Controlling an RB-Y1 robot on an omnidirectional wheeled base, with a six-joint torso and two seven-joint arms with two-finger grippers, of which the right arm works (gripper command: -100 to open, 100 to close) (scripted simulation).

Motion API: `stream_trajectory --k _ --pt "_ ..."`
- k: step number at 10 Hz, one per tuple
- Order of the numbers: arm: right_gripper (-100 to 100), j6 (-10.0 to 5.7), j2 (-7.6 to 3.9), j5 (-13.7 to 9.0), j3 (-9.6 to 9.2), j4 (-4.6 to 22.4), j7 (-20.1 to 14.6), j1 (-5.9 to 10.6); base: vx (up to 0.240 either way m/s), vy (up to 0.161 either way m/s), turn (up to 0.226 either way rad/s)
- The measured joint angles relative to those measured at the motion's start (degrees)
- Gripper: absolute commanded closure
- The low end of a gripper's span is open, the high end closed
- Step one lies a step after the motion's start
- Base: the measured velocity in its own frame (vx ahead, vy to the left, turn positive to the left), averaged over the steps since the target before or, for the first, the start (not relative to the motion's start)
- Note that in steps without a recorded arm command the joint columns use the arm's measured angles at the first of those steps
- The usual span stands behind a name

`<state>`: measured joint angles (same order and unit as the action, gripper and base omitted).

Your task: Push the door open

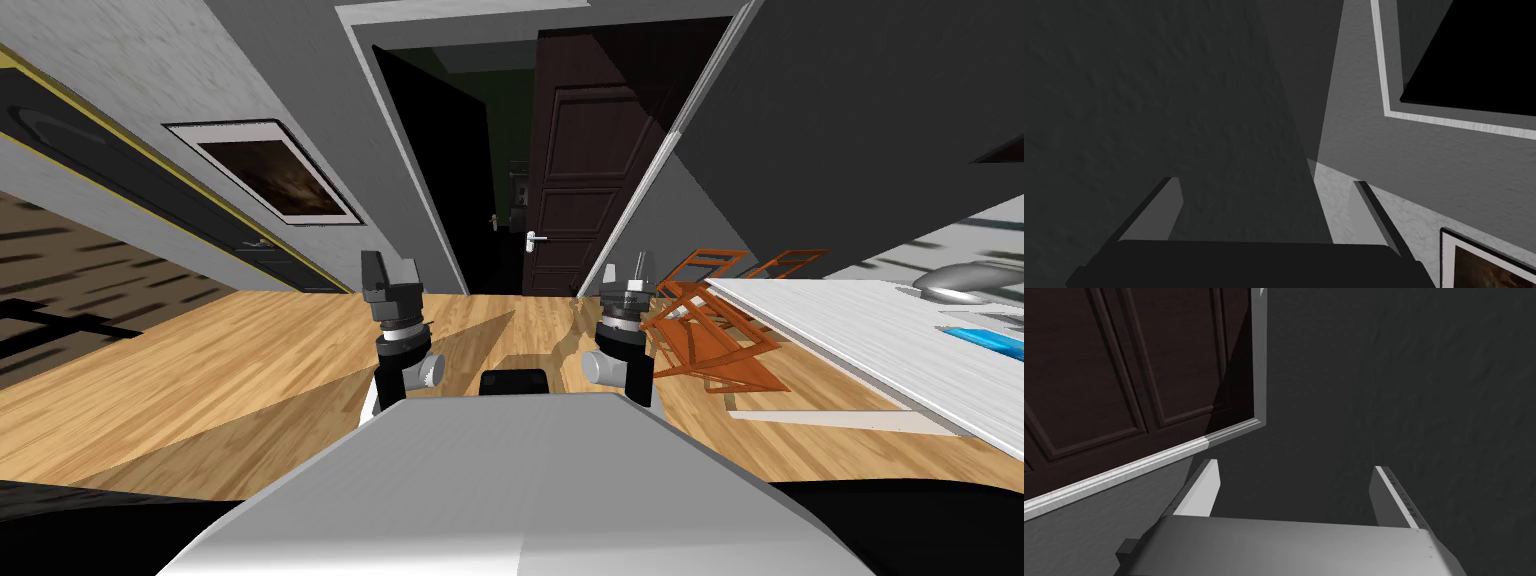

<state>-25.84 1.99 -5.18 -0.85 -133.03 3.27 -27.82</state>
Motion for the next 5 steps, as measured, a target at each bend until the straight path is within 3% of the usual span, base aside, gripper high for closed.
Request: stream_trajectory --k 5 --pt "-100 -0.16 -1.41 -0.5 0.00 6.1 1.1 3.34 0.120 -0.018 -0.006"
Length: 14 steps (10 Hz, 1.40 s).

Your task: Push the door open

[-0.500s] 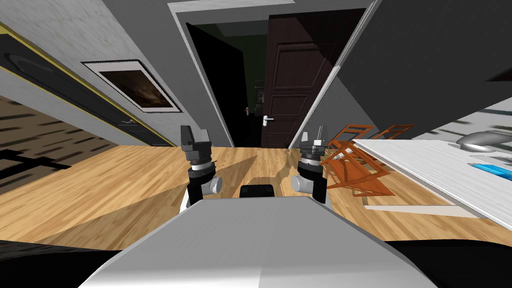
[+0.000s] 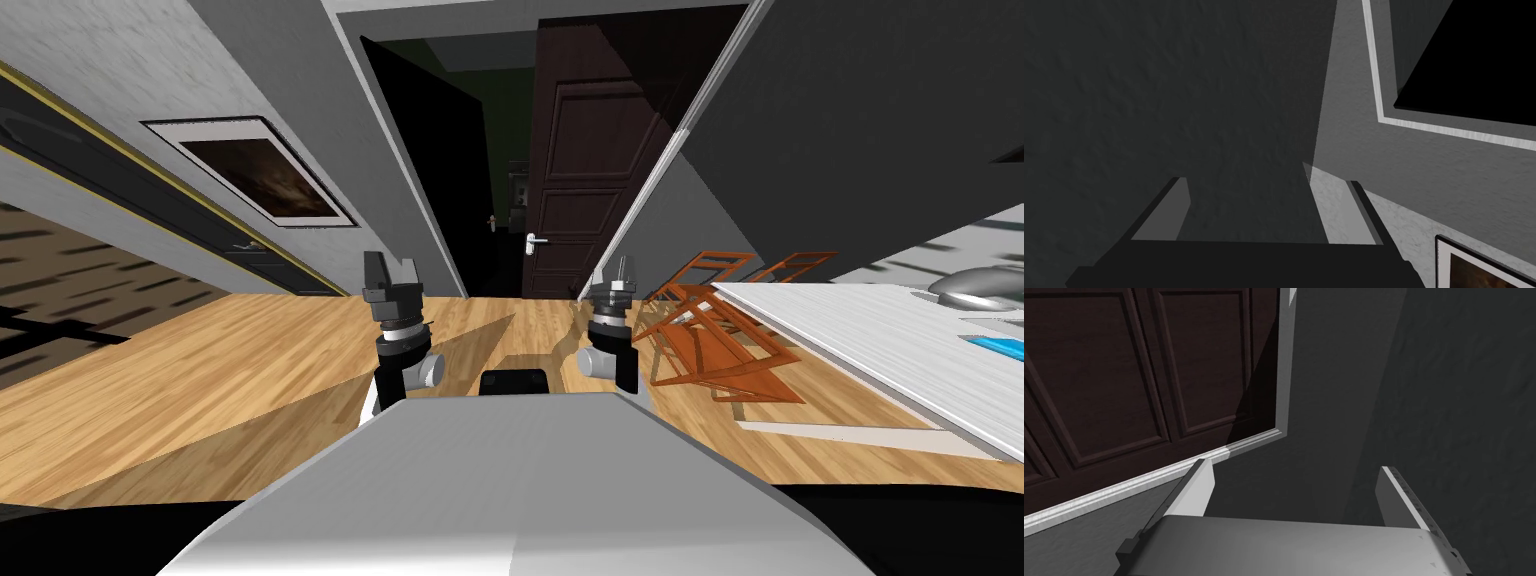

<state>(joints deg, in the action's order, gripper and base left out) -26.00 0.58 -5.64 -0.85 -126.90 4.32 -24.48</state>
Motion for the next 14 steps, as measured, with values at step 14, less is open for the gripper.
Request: stream_trajectory --k 14 --pt "-100 0.77 -3.45 -2.5 1.74 20.6 2.8 12.25 0.105 -0.011 -0.006"
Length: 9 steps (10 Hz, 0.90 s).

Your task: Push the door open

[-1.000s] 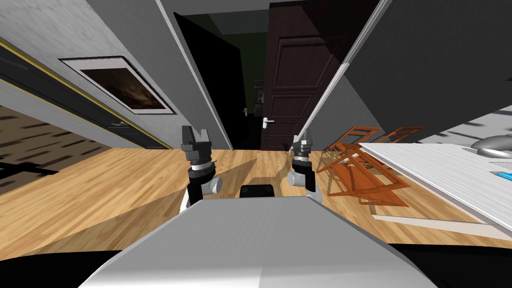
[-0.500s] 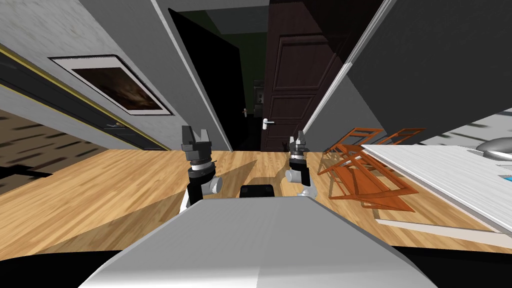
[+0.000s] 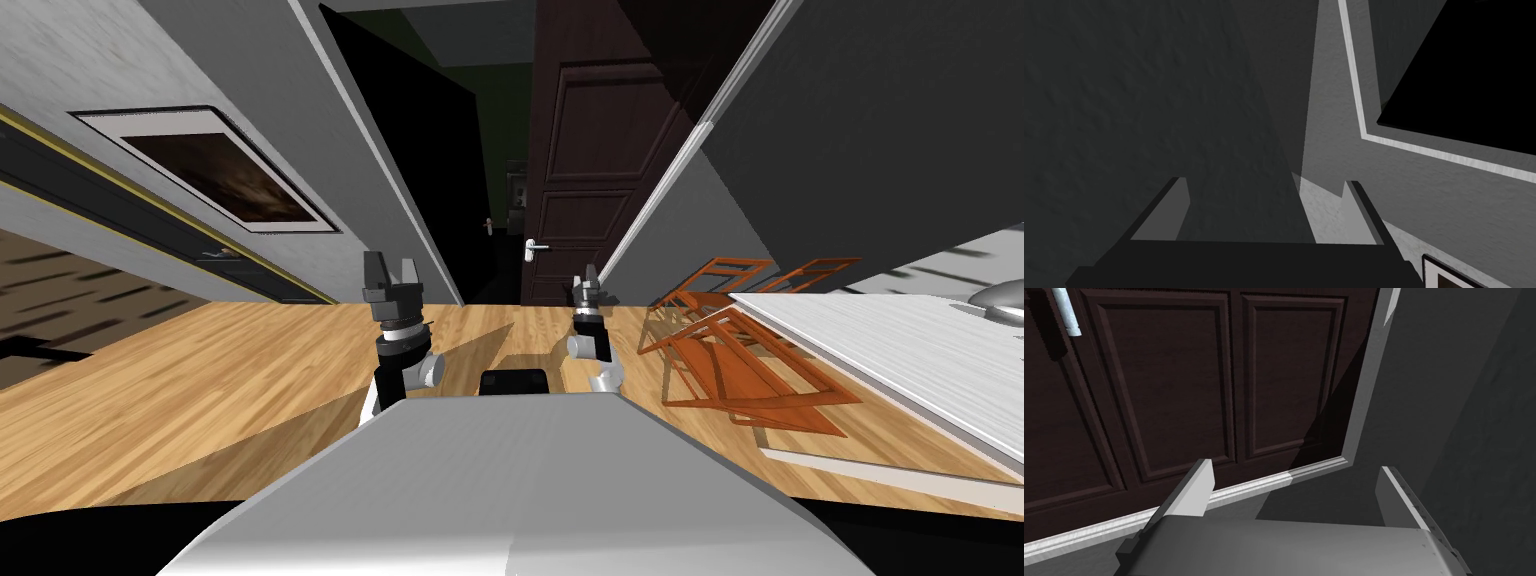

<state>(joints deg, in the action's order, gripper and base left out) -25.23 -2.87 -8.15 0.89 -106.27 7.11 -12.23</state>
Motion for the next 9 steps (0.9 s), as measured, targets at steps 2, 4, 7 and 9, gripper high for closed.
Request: stream_trajectory --k 2,4,7,9 --pt "-100 0.34 -0.23 -0.4 0.29 3.3 0.5 2.16 0.089 -0.013 -0.006" --pt "-100 0.46 -0.35 -0.7 0.46 7.0 1.1 4.32 0.101 -0.019 -0.008" --pt "-100 0.41 -0.57 -1.3 0.62 11.8 1.8 6.77 0.100 -0.014 -0.008" --pt "-100 0.70 -0.15 -1.5 0.59 14.5 2.6 8.49 0.085 -0.012 -0.002"
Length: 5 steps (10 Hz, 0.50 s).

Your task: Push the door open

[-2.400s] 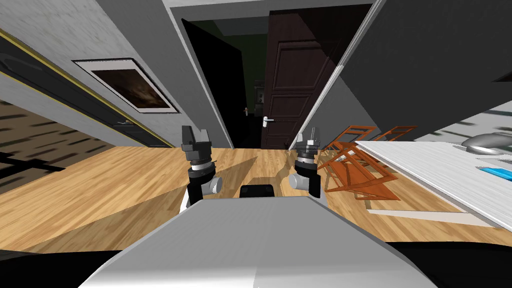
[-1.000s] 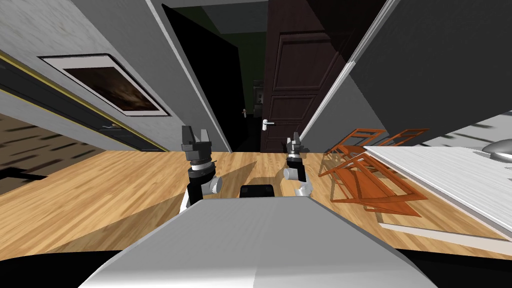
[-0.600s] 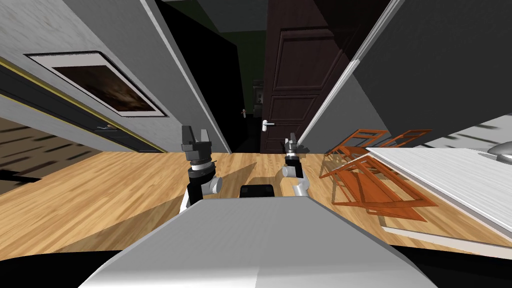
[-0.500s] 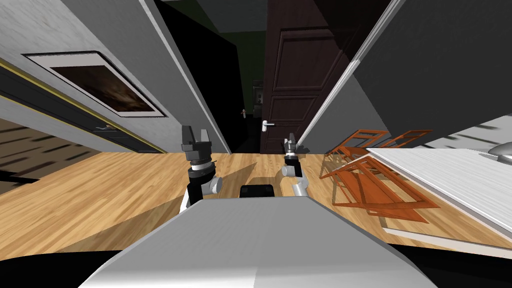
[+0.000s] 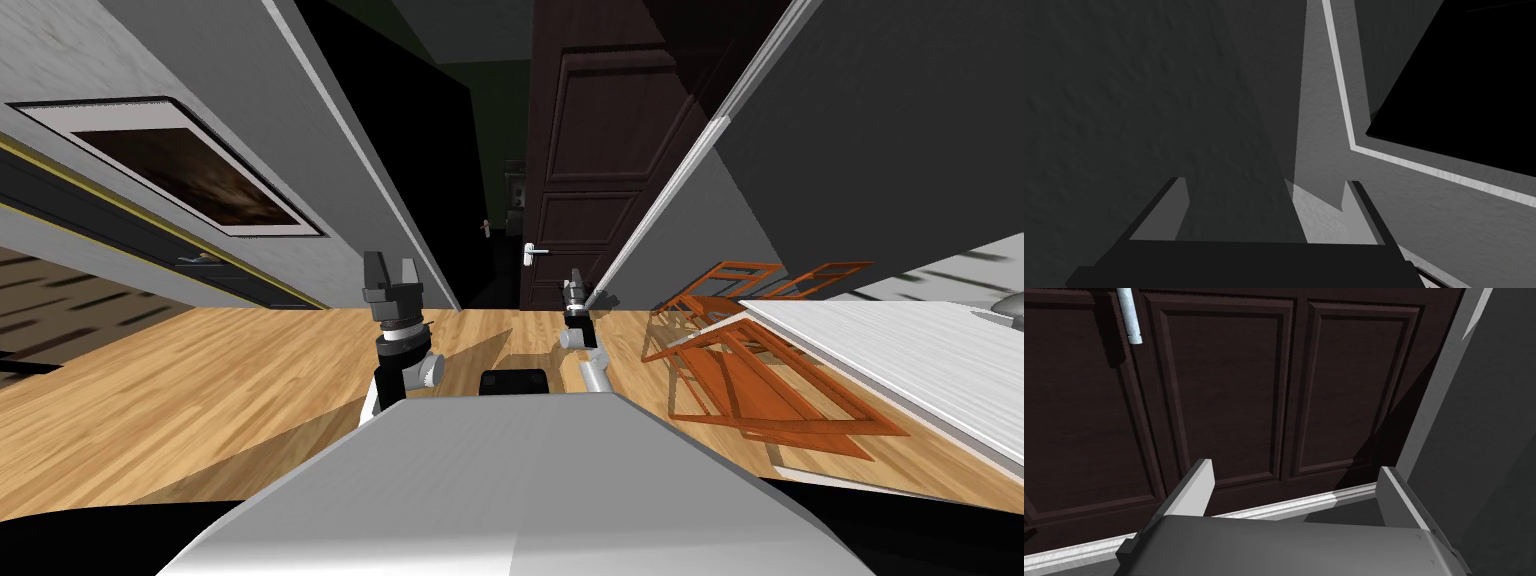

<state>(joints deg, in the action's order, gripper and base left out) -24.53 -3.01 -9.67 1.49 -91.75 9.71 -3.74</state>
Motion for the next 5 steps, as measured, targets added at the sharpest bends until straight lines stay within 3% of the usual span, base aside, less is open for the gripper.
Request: stream_trajectory --k 5 --pt "-100 0.27 -0.29 -0.6 0.50 5.1 0.5 2.97 0.046 -0.002 -0.005"
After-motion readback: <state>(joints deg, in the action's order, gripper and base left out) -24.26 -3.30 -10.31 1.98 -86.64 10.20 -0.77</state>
